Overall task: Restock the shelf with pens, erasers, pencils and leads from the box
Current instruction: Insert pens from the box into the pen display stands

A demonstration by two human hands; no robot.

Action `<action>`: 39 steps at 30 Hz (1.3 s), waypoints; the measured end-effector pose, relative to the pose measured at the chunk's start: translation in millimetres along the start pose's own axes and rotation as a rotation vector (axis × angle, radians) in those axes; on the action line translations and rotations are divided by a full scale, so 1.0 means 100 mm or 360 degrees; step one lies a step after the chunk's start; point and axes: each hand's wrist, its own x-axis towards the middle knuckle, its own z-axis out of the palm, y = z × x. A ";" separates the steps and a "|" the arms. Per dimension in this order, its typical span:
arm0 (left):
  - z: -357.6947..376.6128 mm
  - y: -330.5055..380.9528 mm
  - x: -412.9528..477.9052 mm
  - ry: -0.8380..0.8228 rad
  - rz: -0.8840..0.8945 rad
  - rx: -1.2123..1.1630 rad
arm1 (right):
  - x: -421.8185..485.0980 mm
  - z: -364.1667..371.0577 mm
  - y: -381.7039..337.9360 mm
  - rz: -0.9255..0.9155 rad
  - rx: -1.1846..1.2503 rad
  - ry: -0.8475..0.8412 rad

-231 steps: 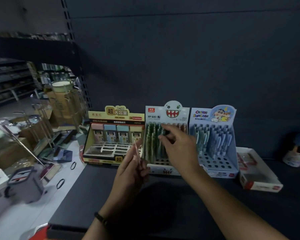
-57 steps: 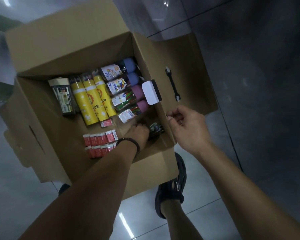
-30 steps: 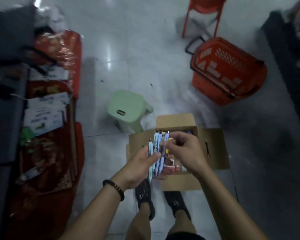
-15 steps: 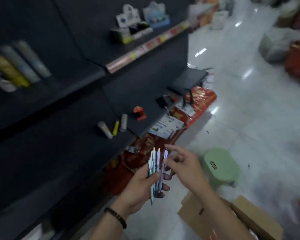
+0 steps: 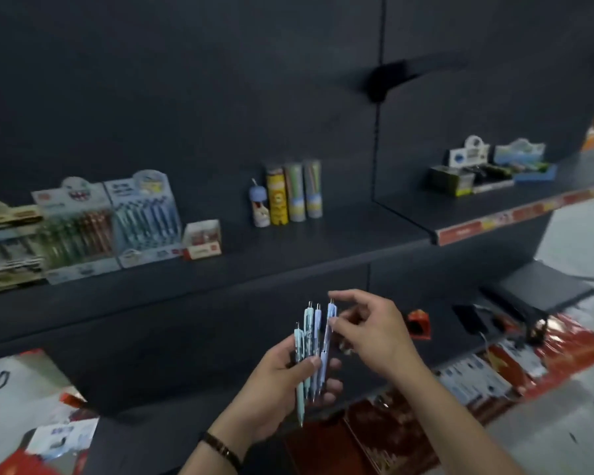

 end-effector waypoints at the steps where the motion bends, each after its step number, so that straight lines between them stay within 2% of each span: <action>1: -0.12 0.13 0.02 0.0013 0.0045 0.0017 | 0.13 0.11 -0.11 -0.0025 -0.0012 -0.0010; 6: -0.57 0.68 0.28 0.0070 0.0178 0.0028 | 0.76 0.43 -0.56 -0.0145 -0.0021 -0.0019; 14: -1.13 1.12 0.80 0.0274 0.0316 0.0013 | 1.79 0.91 -0.79 -0.0296 0.0040 -0.0167; 21: -1.74 1.46 0.96 0.0706 0.0460 -0.0016 | 2.60 1.61 -1.11 -0.0467 0.0115 -0.0526; 24: -2.08 1.56 0.90 0.0899 0.0517 0.0030 | 2.79 1.98 -1.33 -0.0506 0.0183 -0.0581; 27: -2.44 1.65 0.81 0.1025 0.0579 0.0082 | 2.94 2.35 -1.46 -0.0522 0.0224 -0.0517; 30: -2.85 1.79 0.72 0.1079 0.0598 0.0100 | 3.11 2.73 -1.50 -0.0704 0.0008 -0.0335; 36: -3.70 1.99 0.63 0.0907 0.0583 0.0173 | 3.21 3.39 -1.61 -0.0826 -0.0175 0.0012; 39: -4.03 2.03 0.68 0.0831 0.0586 0.0167 | 3.29 3.60 -1.60 -0.0795 -0.0343 0.0159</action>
